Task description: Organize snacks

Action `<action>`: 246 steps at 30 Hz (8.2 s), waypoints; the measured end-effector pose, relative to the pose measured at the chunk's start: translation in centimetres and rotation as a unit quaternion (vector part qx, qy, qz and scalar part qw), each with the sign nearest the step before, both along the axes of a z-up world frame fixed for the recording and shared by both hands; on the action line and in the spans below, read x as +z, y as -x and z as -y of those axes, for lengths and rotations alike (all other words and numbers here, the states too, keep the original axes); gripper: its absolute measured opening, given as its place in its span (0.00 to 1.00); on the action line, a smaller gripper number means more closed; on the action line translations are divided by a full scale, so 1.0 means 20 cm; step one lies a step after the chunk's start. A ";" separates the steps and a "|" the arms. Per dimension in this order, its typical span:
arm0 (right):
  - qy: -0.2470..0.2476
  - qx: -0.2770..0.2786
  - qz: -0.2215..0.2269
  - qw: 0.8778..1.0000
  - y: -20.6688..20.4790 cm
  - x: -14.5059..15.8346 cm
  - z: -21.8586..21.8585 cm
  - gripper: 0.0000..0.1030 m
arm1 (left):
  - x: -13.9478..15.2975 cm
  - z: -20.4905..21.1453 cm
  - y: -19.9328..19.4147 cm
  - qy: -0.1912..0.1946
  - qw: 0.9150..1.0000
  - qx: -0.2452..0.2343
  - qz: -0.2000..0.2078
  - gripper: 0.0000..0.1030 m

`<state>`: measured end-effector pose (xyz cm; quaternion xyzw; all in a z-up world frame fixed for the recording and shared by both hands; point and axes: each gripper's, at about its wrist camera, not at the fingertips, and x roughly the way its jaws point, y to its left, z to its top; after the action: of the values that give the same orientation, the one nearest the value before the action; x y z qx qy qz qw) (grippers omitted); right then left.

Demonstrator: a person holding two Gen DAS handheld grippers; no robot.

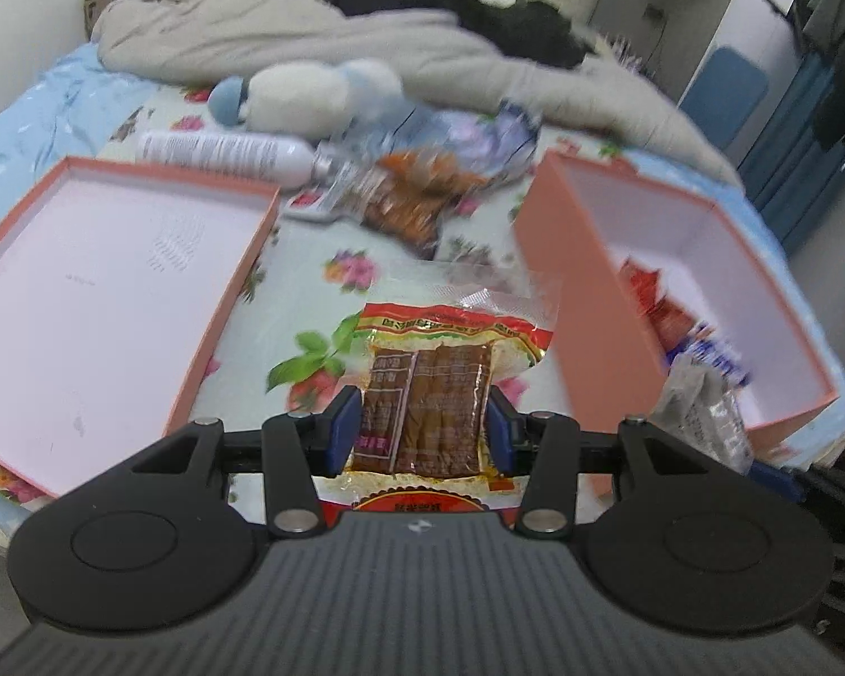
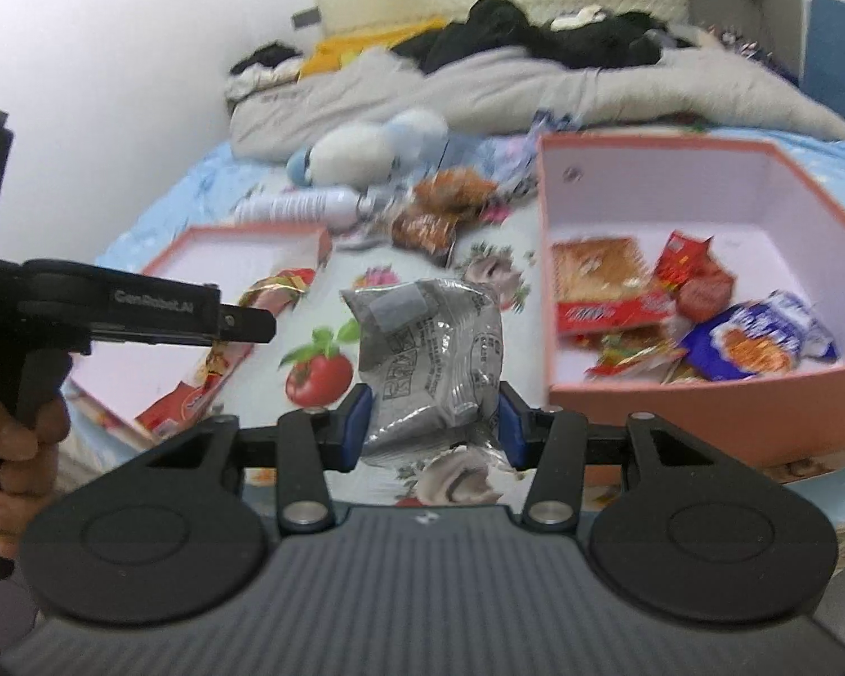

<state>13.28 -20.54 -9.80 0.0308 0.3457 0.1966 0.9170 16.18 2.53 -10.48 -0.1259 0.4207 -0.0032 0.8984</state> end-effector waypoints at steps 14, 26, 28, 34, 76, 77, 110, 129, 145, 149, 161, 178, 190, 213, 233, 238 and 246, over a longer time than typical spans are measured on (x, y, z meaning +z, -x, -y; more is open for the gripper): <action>-0.016 -0.090 0.037 0.995 0.08 0.18 0.33 0.48 | 0.28 0.36 -0.01 0.028 0.997 -0.055 0.052 0.50; -0.010 -0.149 0.034 0.988 -0.23 0.05 0.54 0.48 | 0.15 0.62 -0.40 0.026 0.995 -0.097 0.028 0.24; -0.003 -0.155 0.025 0.988 -0.30 0.01 0.56 0.48 | 0.11 0.64 -0.46 0.032 0.994 -0.102 0.023 0.24; -0.013 -0.161 0.012 0.987 -0.35 -0.05 0.62 0.48 | 0.04 0.68 -0.50 0.029 0.993 -0.115 0.005 0.24; -0.103 -0.117 0.013 0.988 0.06 -0.17 0.37 0.75 | -0.30 0.15 -0.36 0.068 0.996 -0.023 -0.062 0.44; -0.105 -0.110 0.003 0.988 0.08 -0.19 0.36 0.74 | -0.31 0.13 -0.34 0.071 0.995 -0.021 -0.063 0.45; -0.266 -0.152 -0.143 0.941 -0.01 -0.55 0.54 0.59 | -0.83 0.01 -0.46 0.352 0.914 0.145 -0.141 0.61; -0.245 -0.128 -0.081 0.958 0.02 -0.45 0.58 0.59 | -0.80 0.12 -0.58 0.256 0.939 0.177 -0.144 0.01; -0.184 -0.150 -0.023 0.971 -0.06 -0.32 0.64 0.60 | -0.26 0.17 -0.52 0.292 0.951 0.095 -0.041 0.00; -0.175 -0.156 -0.013 0.972 -0.09 -0.28 0.65 0.60 | -0.15 0.17 -0.51 0.289 0.953 0.083 -0.024 0.00; -0.183 -0.162 -0.006 0.970 -0.19 -0.12 0.71 0.60 | 0.27 0.31 -0.47 0.249 0.967 0.032 0.035 0.00; -0.102 -0.203 0.009 0.974 -0.28 -0.02 0.94 0.60 | 0.28 0.96 -0.70 0.118 0.983 -0.142 0.006 0.00; -0.069 -0.190 0.008 0.979 -0.29 -0.04 0.94 0.60 | 0.12 1.07 -0.78 0.039 0.983 -0.174 -0.036 0.03; -0.078 -0.142 0.056 0.985 0.02 0.13 0.66 0.60 | 0.36 0.71 -0.18 0.011 0.988 -0.139 0.067 0.40; -0.043 -0.058 0.053 0.996 0.06 0.11 0.27 0.60 | 0.25 0.22 0.07 0.021 0.997 -0.041 0.060 0.40; -0.032 -0.050 0.049 0.997 -0.06 0.08 0.18 0.60 | 0.16 0.12 -0.08 0.018 0.999 -0.026 0.039 0.41; -0.025 -0.018 0.037 0.999 -0.33 0.04 -0.03 0.60 | 0.00 -0.08 -0.39 0.018 1.000 -0.004 0.011 0.47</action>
<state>19.87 -19.92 -9.03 0.0527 0.3057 0.1900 0.9315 23.93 4.18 -10.50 -0.1403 0.4111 -0.0159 0.9006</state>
